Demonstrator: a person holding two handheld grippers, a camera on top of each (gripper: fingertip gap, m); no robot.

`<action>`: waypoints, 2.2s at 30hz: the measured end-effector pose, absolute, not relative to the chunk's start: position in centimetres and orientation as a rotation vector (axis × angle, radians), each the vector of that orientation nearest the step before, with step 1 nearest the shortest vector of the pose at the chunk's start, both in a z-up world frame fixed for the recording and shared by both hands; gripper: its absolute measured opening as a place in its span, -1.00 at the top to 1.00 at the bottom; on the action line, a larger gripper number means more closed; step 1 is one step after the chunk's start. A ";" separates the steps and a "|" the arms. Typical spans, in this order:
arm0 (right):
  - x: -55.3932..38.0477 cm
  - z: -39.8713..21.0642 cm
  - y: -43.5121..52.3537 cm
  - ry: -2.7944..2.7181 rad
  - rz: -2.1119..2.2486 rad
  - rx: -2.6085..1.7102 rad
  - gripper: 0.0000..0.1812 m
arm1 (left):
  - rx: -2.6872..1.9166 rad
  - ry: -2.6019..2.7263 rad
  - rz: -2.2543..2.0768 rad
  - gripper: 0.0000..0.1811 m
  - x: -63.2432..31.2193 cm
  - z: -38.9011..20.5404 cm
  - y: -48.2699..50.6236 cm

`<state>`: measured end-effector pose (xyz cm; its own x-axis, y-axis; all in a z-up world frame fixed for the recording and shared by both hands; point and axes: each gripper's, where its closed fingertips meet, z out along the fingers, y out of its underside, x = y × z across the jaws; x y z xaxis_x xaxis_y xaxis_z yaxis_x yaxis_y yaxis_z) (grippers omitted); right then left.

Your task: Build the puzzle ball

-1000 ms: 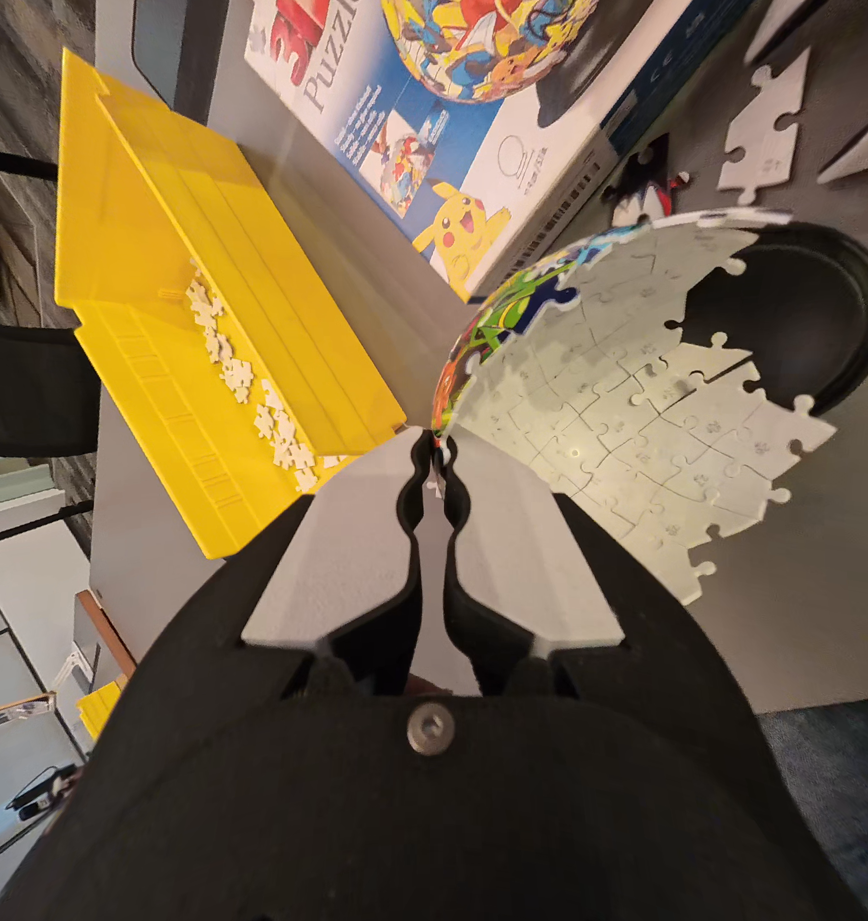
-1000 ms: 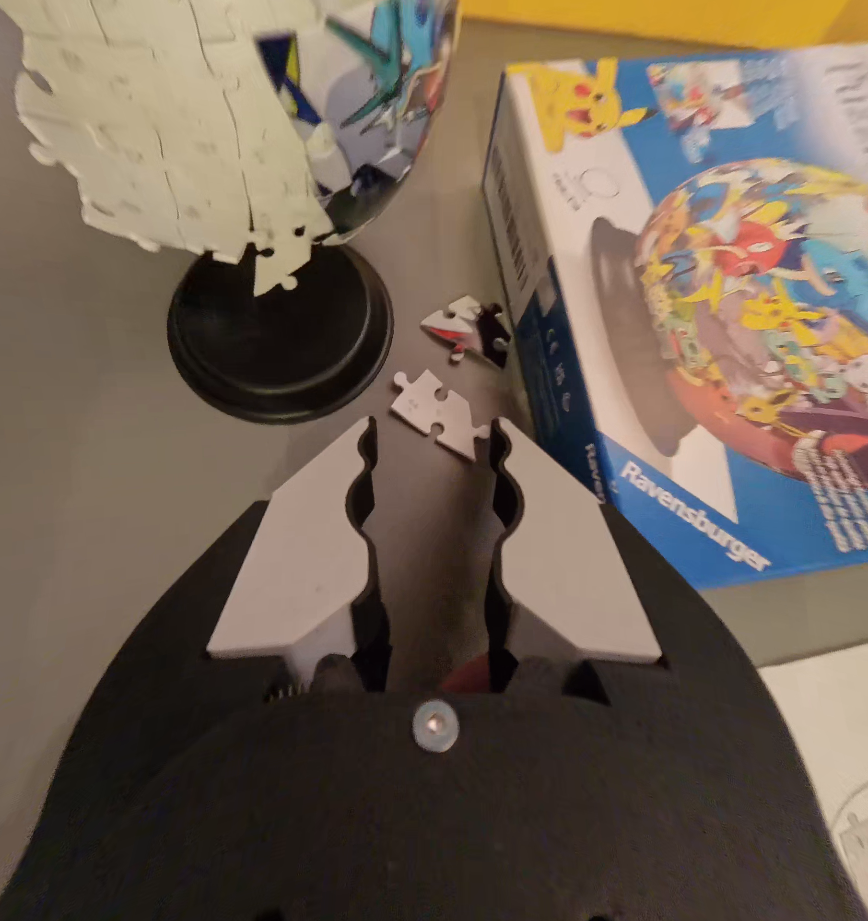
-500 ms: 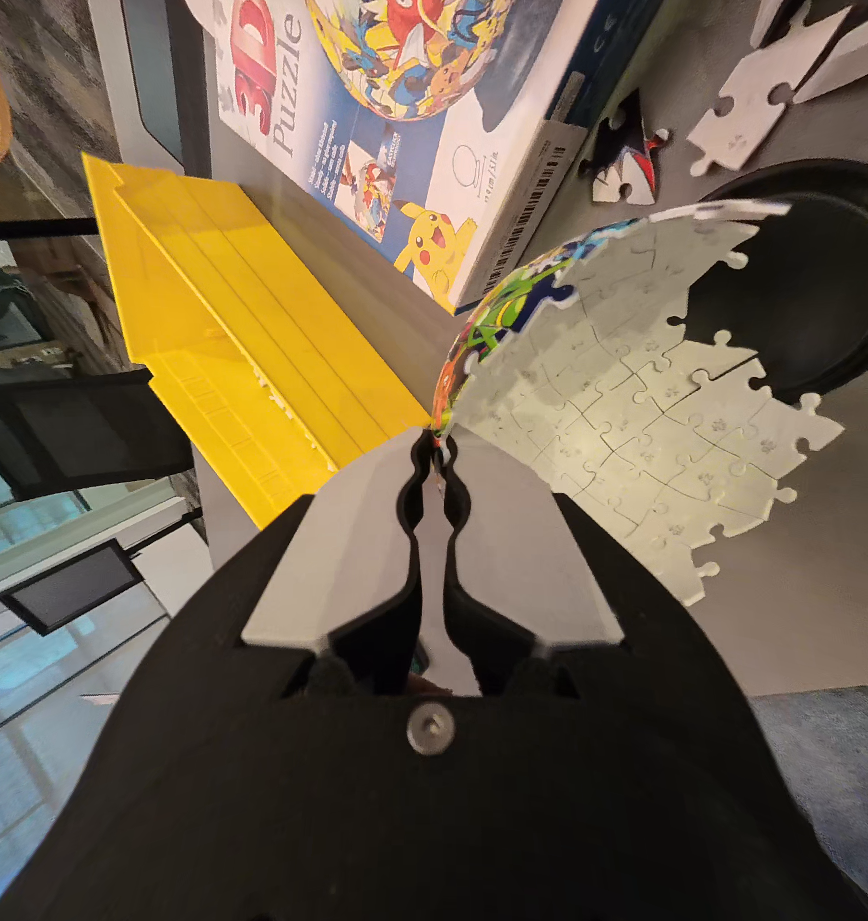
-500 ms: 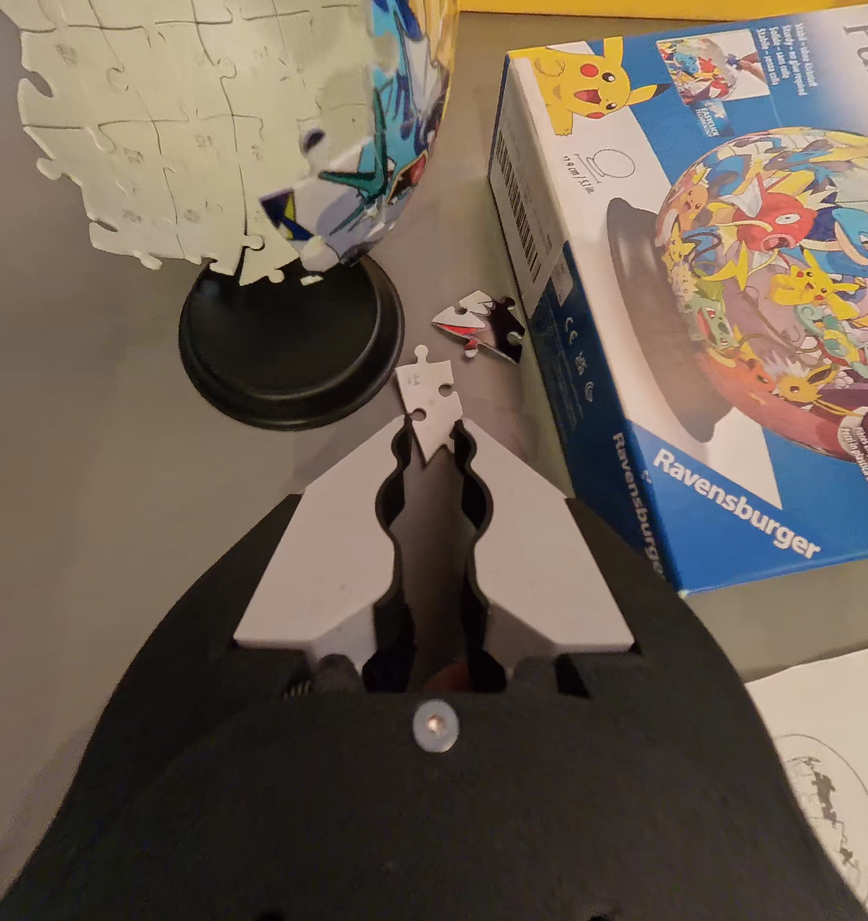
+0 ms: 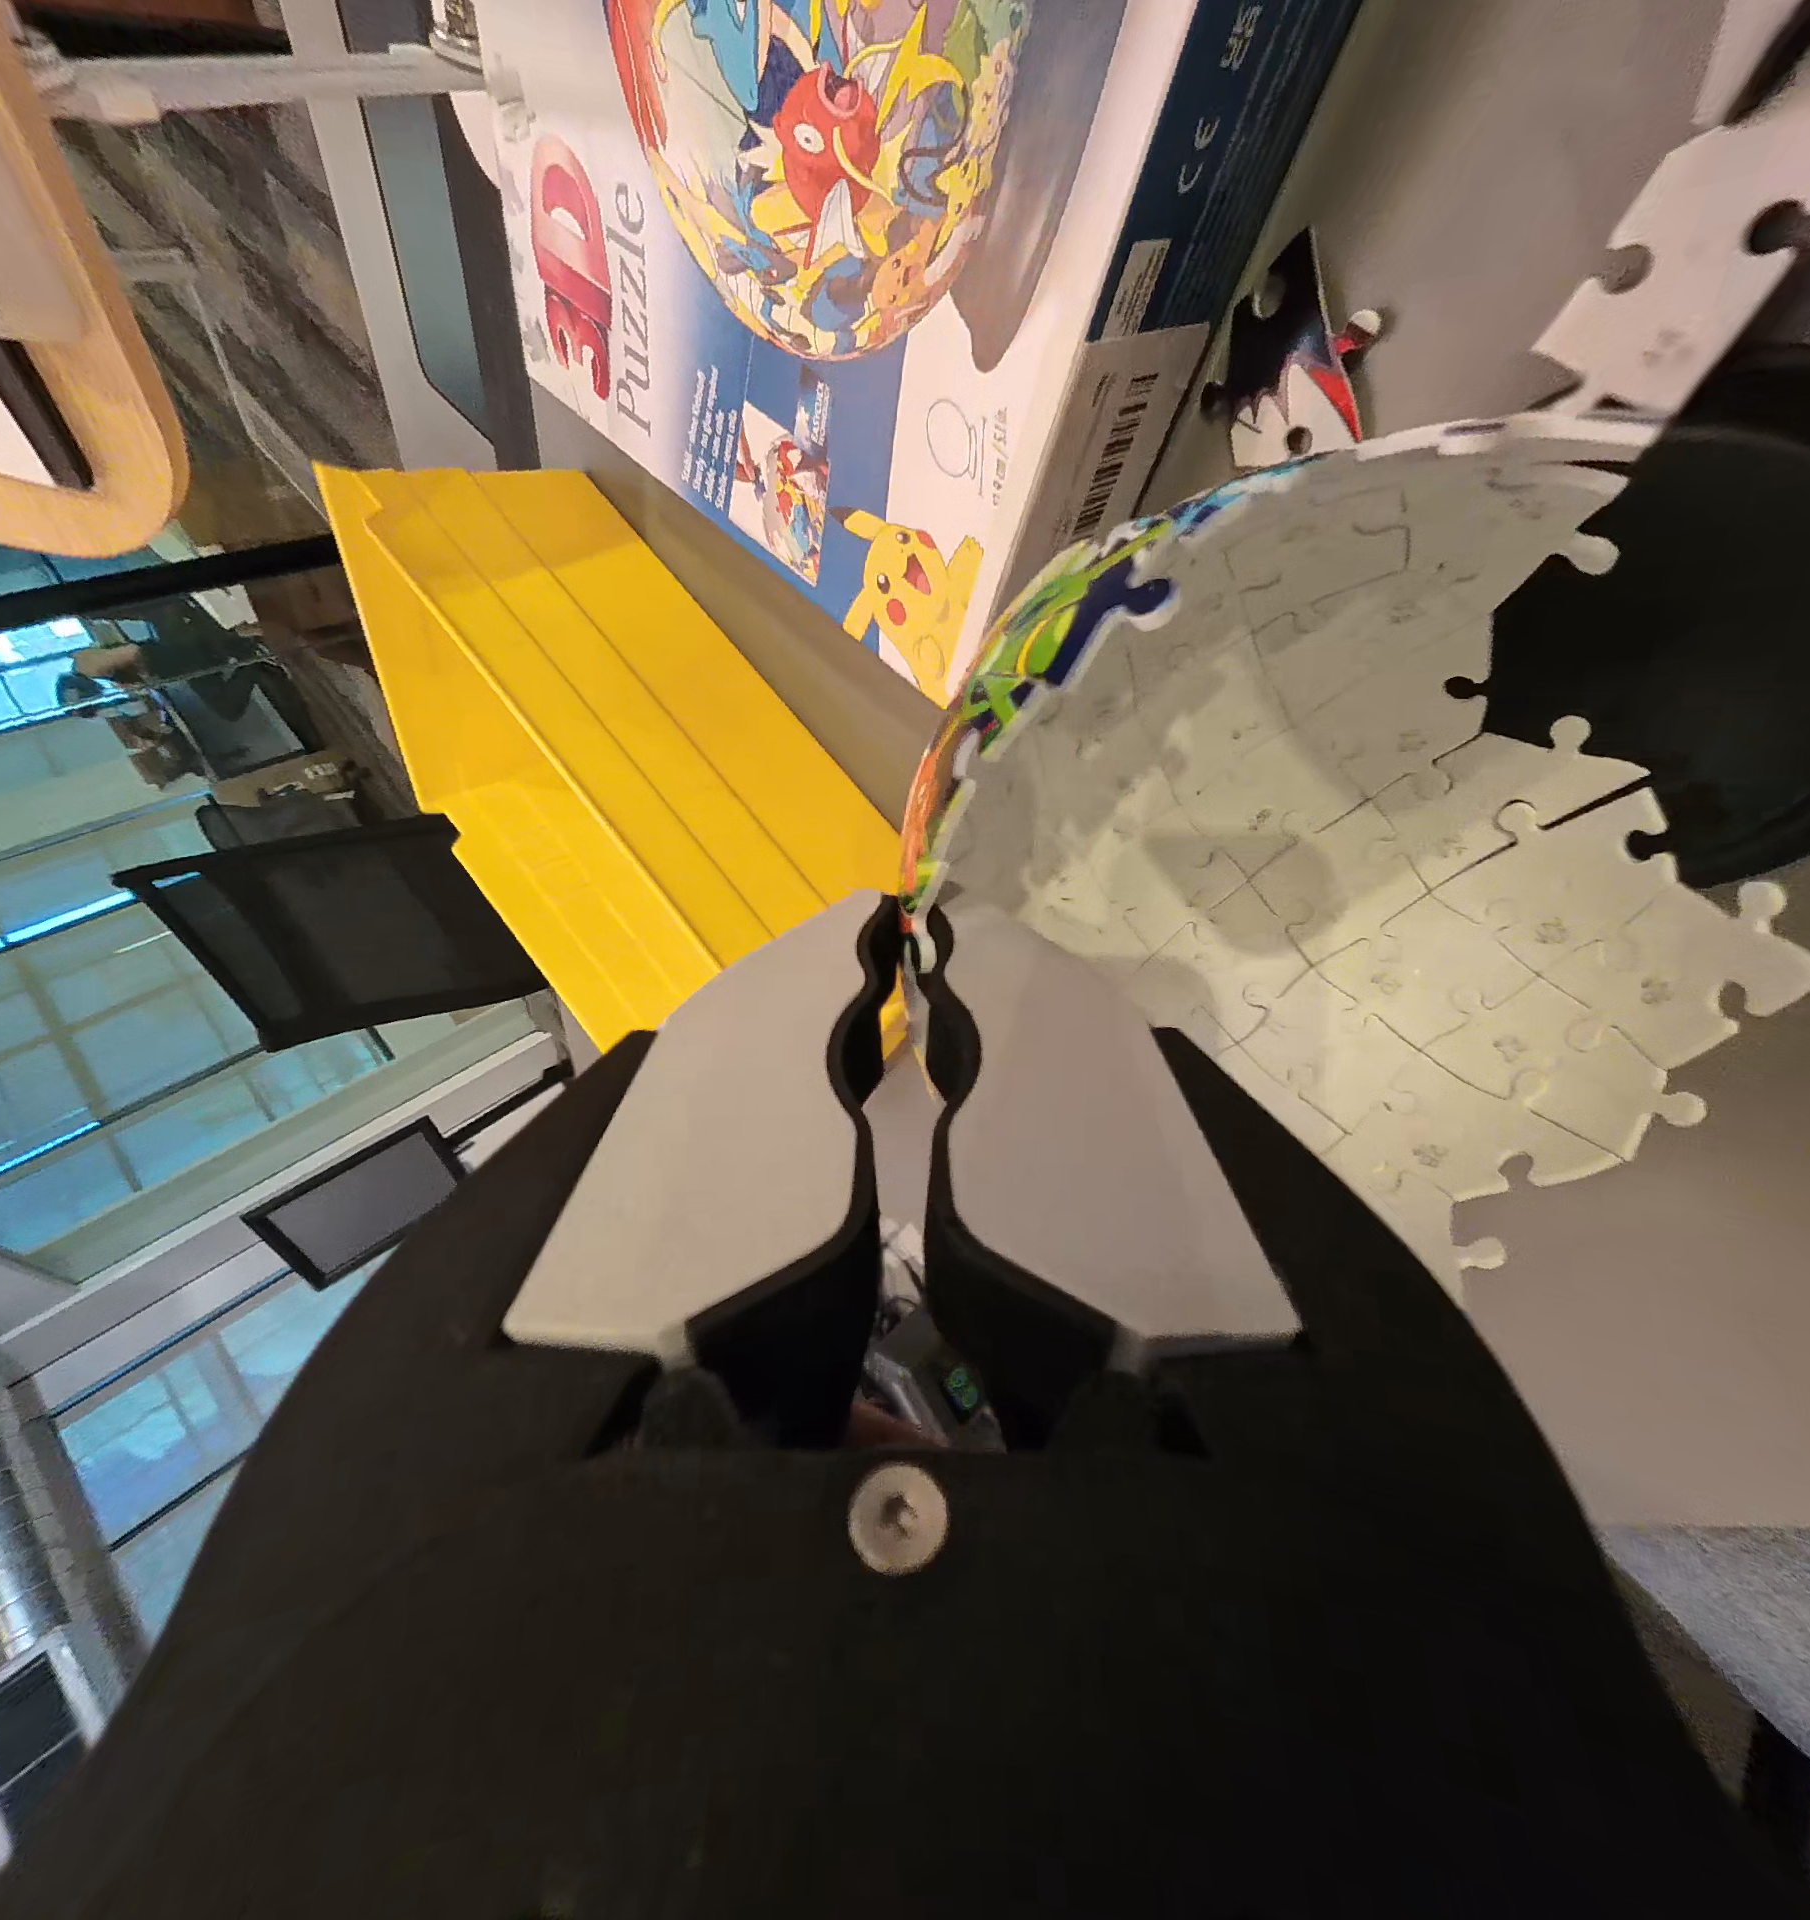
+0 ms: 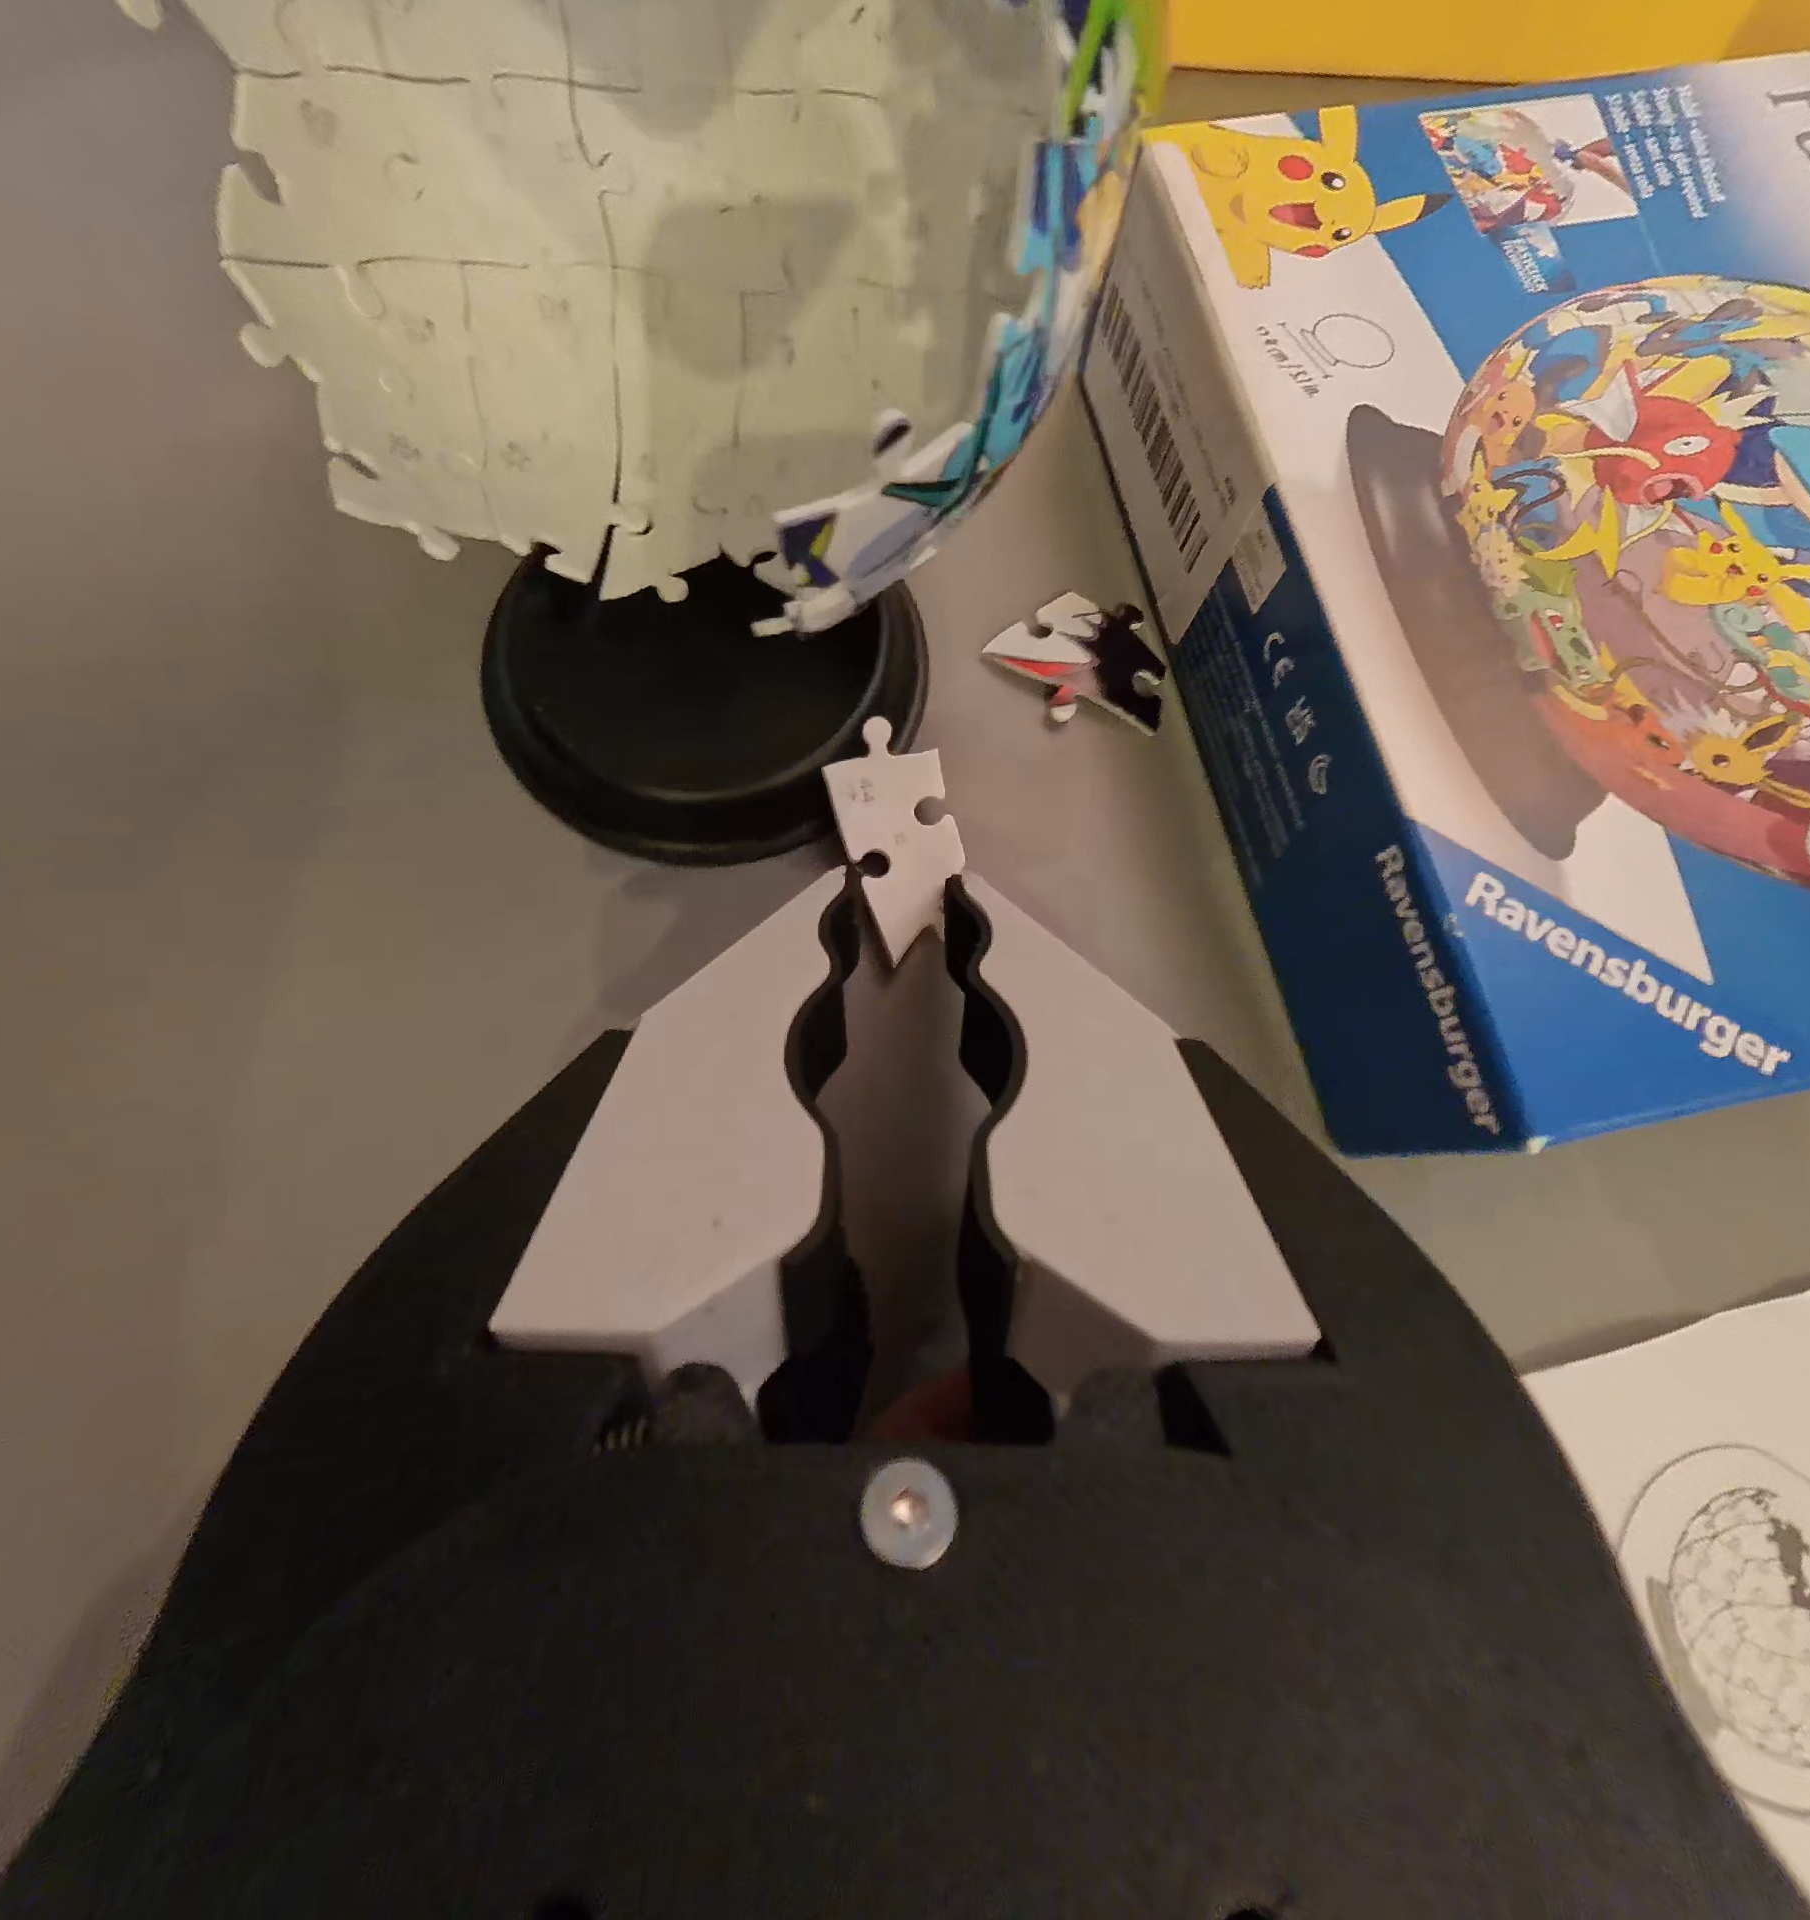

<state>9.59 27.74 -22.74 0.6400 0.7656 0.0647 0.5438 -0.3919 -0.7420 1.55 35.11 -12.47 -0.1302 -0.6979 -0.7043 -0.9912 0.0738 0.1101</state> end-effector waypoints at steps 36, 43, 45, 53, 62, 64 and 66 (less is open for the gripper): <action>5.7 -21.5 27.5 -1.101 -0.110 -1.947 0.84 | -1.514 2.034 0.996 0.97 3.1 -12.3 35.4; 6.0 -20.9 27.3 -1.103 -0.146 -1.940 0.84 | -1.513 2.042 1.009 0.97 3.1 -12.4 35.6; 6.0 -20.7 27.3 -1.099 -0.145 -1.940 0.84 | -1.516 2.045 1.010 0.97 3.1 -12.4 35.6; 5.9 -21.3 27.8 -1.090 -0.134 -1.977 0.84 | -1.508 2.055 1.020 0.97 3.2 -12.4 35.6; 5.9 -21.2 27.7 -1.093 -0.142 -1.963 0.85 | -1.494 2.064 1.025 0.97 3.4 -12.4 35.5; 5.9 -21.0 27.6 -1.089 -0.138 -1.960 0.85 | -1.494 2.065 1.028 0.97 3.3 -12.4 35.5; 5.8 -20.9 27.5 -1.089 -0.135 -1.956 0.85 | -1.493 2.066 1.031 0.97 3.3 -12.4 35.6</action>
